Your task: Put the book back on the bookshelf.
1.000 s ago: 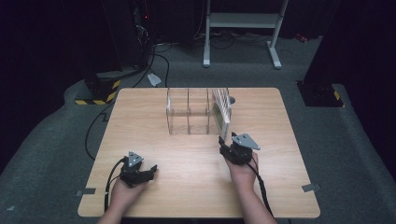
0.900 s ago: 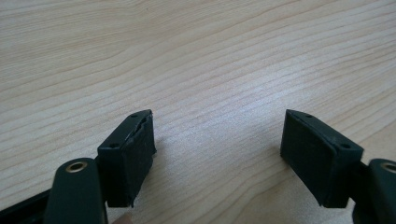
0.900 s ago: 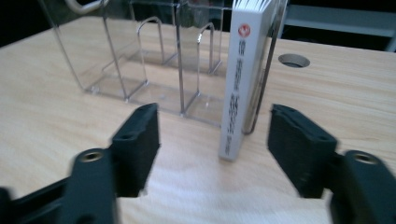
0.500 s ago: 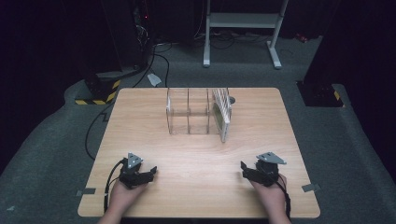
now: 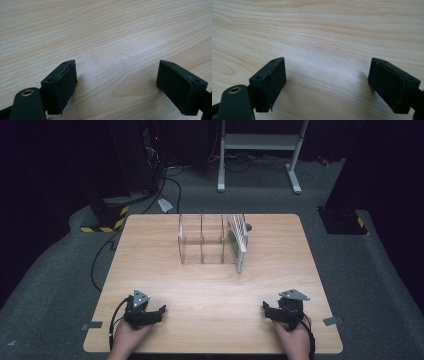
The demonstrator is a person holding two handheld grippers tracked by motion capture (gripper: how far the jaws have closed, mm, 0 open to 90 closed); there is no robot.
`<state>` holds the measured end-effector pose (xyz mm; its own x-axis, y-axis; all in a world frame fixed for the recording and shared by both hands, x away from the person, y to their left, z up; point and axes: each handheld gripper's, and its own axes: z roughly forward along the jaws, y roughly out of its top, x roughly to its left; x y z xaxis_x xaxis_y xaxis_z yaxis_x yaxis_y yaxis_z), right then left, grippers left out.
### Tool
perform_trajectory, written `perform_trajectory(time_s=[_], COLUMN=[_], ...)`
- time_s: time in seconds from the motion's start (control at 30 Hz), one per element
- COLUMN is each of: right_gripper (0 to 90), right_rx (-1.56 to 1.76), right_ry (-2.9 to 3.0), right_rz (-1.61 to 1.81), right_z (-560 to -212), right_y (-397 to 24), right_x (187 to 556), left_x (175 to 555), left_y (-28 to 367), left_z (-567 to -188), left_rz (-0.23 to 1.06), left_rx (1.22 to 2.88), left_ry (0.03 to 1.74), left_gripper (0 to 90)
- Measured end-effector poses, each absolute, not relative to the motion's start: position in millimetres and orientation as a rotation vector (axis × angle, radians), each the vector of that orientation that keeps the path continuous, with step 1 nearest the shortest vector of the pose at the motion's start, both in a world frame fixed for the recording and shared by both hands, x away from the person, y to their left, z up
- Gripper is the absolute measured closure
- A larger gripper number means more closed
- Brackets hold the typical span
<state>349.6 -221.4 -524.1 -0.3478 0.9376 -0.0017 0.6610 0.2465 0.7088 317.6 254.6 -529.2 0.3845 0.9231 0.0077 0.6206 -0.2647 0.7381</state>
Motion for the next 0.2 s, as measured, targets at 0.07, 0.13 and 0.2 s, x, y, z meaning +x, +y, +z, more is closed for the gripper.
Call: perform_trajectory(time_s=[0.07, 0.13, 0.2], right_gripper=[14.8, 14.8, 14.8], right_rx=[1.443, 1.445, 1.445], right_ry=[2.107, 2.101, 2.102], right_rz=[0.863, 0.861, 0.86], right_z=[-524.3, -524.4, -524.3], right_y=[-218.0, -217.6, -217.7], right_x=[352.0, 352.9, 352.9], left_x=[318.1, 318.2, 318.2], left_y=[254.5, 254.4, 254.4], left_z=[-529.0, -529.1, -529.1], left_rz=[0.589, 0.589, 0.588], left_rx=[1.997, 1.997, 1.997], left_ry=[1.316, 1.316, 1.316], left_gripper=[15.7, 15.7, 15.7])
